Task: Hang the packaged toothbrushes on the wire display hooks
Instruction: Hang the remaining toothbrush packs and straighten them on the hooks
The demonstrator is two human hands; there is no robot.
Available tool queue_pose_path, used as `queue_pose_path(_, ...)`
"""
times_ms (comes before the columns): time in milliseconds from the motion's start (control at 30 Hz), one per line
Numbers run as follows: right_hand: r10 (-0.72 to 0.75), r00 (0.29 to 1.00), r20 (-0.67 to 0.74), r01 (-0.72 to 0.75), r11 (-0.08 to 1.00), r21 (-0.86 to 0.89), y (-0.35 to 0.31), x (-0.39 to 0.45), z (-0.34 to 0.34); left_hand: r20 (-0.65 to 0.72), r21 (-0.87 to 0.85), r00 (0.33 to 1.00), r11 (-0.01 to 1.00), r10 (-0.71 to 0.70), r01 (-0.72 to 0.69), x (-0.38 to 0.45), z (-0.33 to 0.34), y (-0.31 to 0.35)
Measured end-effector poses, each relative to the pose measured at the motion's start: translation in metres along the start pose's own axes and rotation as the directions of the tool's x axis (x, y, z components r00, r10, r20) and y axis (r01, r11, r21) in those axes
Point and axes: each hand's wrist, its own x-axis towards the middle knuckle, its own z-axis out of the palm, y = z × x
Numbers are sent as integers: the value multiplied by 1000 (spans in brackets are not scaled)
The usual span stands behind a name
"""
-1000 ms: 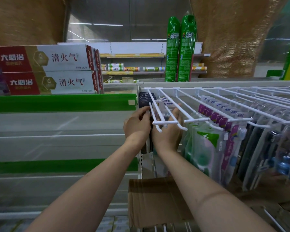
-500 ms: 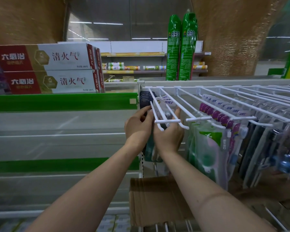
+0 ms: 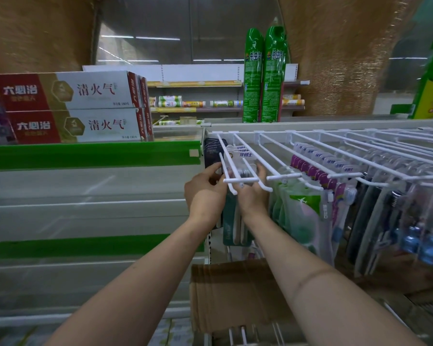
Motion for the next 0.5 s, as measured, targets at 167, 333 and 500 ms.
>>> queue_pose_path(167,-38,999,-21,37,999,-19,3,-7,-1,-22,36,1000,999,-19,20,-5,2,4)
queue_pose_path(333,-54,994,-92,51,998,-28,11,-19,1,-46,62,998,998,32,-29,-17,-1,15)
queue_pose_path(500,-60,993,-99,50,993,-104,15,-20,0,-62,89,998,996,-19,25,-23,-4,20)
